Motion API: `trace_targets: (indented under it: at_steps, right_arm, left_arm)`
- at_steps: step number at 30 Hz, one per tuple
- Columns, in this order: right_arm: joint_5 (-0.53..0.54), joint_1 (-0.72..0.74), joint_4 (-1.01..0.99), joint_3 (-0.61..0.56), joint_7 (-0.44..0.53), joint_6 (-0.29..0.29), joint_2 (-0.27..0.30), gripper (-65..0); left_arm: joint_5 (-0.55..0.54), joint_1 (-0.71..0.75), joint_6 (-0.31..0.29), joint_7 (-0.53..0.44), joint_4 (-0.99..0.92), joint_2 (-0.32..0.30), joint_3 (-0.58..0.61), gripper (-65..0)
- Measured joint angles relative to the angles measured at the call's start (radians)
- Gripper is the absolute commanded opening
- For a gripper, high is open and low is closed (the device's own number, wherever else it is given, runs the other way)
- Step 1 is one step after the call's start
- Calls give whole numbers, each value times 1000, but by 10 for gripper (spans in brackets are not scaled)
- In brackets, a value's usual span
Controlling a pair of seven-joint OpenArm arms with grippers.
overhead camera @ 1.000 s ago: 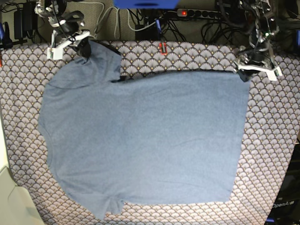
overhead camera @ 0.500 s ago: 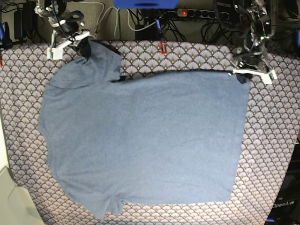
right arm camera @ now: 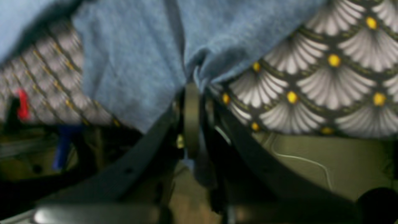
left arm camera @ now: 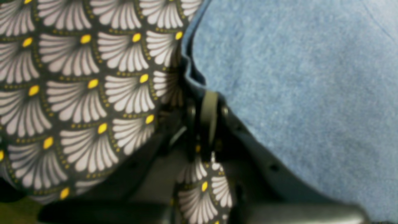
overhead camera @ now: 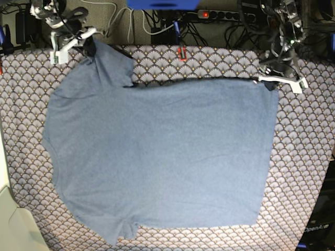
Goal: Fold the T-shirt properly
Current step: 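Lift the shoulder edge with both grippers and fold it toward the hem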
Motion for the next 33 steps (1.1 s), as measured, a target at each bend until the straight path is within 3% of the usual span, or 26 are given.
trace_targets:
  at_steps: [3,10,13,20,26,33]
  right_arm:
    - [6,0,67,17,2,40,0,-650]
    - [5,-56,192,85,6,40,-4,-650]
    - [6,-69,203,95,14,49,-3,-650]
    - [6,-103,204,106,10,142,-4,-650]
    - [5,-119,204,107,11,149,-3,-650]
    - [5,-167,204,132,154,150,-4,-650]
  left_arm:
    - [3,10,0,6,40,0,0,-646]
    - [0,68,-5,3,122,0,0,-646]
    - [-1,80,-5,7,121,0,-19,-646]
    - [-5,104,-5,9,118,0,-90,-646]
    - [-1,105,-5,12,121,0,-104,-646]
    - [0,102,-5,12,117,0,-104,-646]
